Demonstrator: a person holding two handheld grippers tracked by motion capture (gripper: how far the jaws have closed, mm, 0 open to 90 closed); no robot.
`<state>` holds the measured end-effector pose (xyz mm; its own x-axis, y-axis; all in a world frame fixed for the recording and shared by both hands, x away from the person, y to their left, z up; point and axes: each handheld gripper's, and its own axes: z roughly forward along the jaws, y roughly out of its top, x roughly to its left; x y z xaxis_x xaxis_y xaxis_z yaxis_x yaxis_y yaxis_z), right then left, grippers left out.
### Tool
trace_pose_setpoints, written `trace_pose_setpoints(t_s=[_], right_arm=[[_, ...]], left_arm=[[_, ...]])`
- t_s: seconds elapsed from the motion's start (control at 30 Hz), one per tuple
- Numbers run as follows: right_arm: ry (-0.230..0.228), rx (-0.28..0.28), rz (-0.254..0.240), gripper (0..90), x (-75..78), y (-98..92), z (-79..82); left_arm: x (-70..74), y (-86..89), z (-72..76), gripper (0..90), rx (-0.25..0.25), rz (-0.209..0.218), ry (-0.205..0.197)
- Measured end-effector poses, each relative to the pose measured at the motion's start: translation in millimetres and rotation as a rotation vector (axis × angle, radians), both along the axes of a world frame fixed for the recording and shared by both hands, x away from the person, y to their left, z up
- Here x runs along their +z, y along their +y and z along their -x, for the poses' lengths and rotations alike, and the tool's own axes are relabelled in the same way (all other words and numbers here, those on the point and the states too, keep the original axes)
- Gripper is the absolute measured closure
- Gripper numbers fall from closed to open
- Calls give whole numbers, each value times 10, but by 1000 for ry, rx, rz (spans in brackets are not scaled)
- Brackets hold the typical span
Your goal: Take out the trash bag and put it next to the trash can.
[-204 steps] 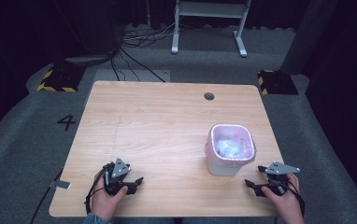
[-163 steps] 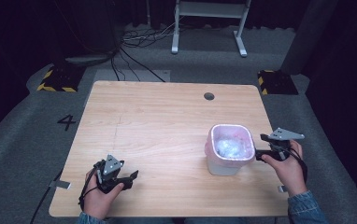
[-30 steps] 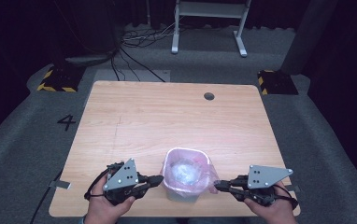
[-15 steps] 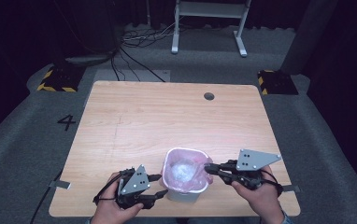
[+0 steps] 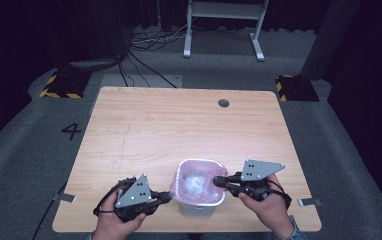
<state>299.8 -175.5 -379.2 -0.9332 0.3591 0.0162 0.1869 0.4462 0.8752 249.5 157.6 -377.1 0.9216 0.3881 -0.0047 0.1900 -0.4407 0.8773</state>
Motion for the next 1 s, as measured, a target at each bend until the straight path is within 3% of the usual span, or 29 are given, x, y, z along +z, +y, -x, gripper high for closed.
trace_pose_setpoints(t_s=[0.1,0.17,0.2,0.3,0.37,0.43,0.6,0.77,0.83,1.0], right_arm=[[-1,7,3,897,-11,15,0],[-6,15,9,897,-16,32,-4],[-9,19,9,897,-21,41,-6],[-22,16,13,897,-23,49,1],[-33,13,3,899,-14,26,10],[-48,9,-19,900,17,-40,24],[-46,-39,-46,900,68,-239,-9],[-27,-44,-57,898,27,-251,-32],[-29,-56,-45,826,45,-265,-16],[-34,-100,-96,664,131,-431,93]], left_arm=[[69,37,-32,897,4,52,-6],[116,30,-78,897,33,54,-19],[138,-13,-141,897,95,23,-35],[107,-62,-231,897,171,-48,-55],[36,-80,-316,897,215,-104,-44],[-38,-63,-363,898,233,-117,-16],[-137,-54,-402,898,236,-128,27],[-201,-97,-422,897,220,-134,57],[-215,-86,-400,898,218,-132,61],[-250,-1,-353,897,205,-94,83]])
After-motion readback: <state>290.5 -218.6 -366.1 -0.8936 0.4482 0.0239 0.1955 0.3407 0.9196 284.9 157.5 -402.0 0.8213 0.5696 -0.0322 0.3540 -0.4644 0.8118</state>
